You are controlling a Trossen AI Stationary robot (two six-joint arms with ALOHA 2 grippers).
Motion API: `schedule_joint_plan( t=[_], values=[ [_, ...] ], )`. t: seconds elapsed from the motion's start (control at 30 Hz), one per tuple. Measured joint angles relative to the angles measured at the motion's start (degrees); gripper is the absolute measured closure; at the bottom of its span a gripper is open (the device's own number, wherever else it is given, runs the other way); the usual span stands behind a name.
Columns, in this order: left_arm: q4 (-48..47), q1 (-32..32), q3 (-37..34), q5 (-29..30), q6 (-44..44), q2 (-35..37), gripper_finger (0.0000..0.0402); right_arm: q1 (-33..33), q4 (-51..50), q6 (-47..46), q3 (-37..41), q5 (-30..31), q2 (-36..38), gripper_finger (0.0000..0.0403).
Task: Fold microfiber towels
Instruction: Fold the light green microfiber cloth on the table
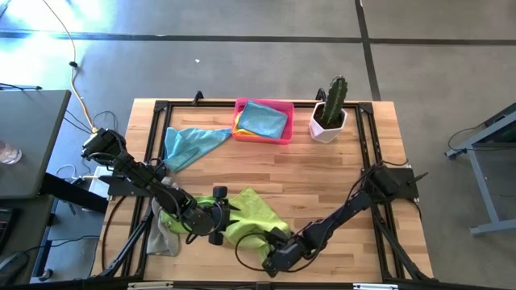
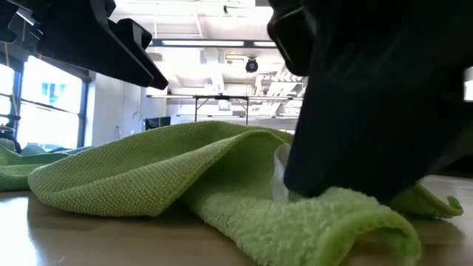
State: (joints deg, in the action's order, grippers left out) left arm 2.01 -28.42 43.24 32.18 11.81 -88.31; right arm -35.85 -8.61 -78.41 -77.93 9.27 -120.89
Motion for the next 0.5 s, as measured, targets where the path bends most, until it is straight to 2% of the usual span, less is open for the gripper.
schedule_joint_plan(
  t=[0.27, 0.5],
  values=[
    [-0.7, 0.0, 0.0, 0.0, 0.0, 0.0, 0.0243, -1.4, 1.9, -6.2, 0.0, -0.2, -0.7, 0.0291],
    [-0.8, -0.1, 0.0, 0.0, 0.2, 0.0, 0.0243, -1.3, 6.6, -6.2, -0.1, 1.2, -3.2, 0.0291]
  ],
)
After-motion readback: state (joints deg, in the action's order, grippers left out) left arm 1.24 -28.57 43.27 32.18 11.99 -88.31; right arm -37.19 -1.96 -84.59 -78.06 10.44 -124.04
